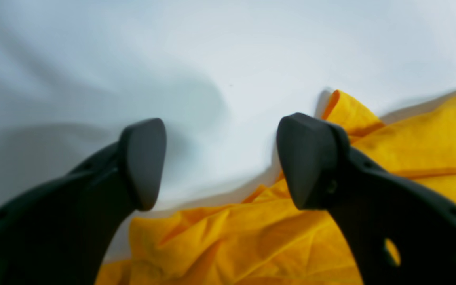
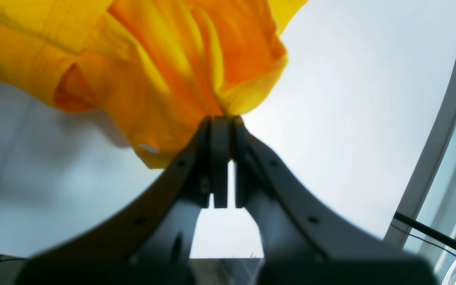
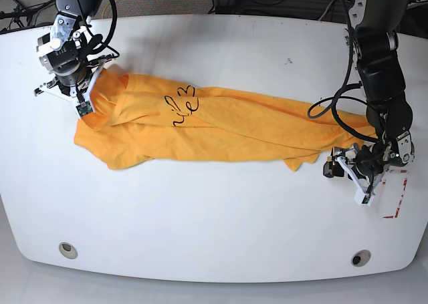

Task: Fold the T-shirt properly

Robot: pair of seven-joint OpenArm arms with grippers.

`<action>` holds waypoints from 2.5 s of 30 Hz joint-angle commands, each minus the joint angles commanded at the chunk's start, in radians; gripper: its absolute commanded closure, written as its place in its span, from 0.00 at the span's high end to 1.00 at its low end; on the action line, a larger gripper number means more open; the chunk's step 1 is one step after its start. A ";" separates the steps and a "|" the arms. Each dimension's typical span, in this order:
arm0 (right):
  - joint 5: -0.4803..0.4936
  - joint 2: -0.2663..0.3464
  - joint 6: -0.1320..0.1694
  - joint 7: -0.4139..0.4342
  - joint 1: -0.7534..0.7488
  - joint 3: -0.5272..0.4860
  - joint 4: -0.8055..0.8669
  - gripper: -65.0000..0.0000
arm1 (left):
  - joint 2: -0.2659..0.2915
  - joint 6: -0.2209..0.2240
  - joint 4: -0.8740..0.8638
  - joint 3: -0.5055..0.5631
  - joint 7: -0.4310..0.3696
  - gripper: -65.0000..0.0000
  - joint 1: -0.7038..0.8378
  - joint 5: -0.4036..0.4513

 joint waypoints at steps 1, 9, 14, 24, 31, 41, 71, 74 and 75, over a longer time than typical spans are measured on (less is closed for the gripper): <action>-0.002 -0.005 0.000 0.000 0.006 0.000 -0.003 0.02 | -0.018 0.000 0.008 0.000 0.020 0.69 0.025 -0.003; -0.002 -0.009 0.000 0.000 0.008 -0.002 -0.003 0.02 | -0.020 0.000 0.077 0.000 0.040 0.69 0.046 -0.008; -0.002 -0.009 0.000 0.000 0.009 0.002 -0.003 0.02 | -0.035 0.000 0.109 -0.008 0.037 0.70 0.057 -0.003; -0.002 -0.011 0.000 -0.020 0.015 0.000 0.000 0.02 | -0.040 0.000 0.164 -0.018 0.095 0.70 0.031 -0.006; -0.002 -0.011 0.000 -0.020 0.017 -0.002 0.005 0.02 | -0.040 0.000 0.201 -0.025 0.140 0.70 -0.003 -0.003; -0.002 -0.011 0.000 -0.020 0.017 -0.002 0.003 0.02 | -0.041 0.000 0.203 -0.026 0.143 0.84 0.006 -0.002; -0.002 -0.011 0.000 -0.020 0.028 -0.002 0.002 0.02 | -0.198 -0.108 0.183 -0.153 0.117 0.84 0.215 -0.002; -0.002 -0.011 0.000 -0.020 0.029 -0.002 0.002 0.02 | -0.201 -0.108 0.176 -0.157 0.114 0.84 0.233 -0.003; -0.002 -0.011 0.000 -0.020 0.026 -0.002 0.002 0.02 | -0.201 -0.108 0.176 -0.160 0.114 0.84 0.242 -0.006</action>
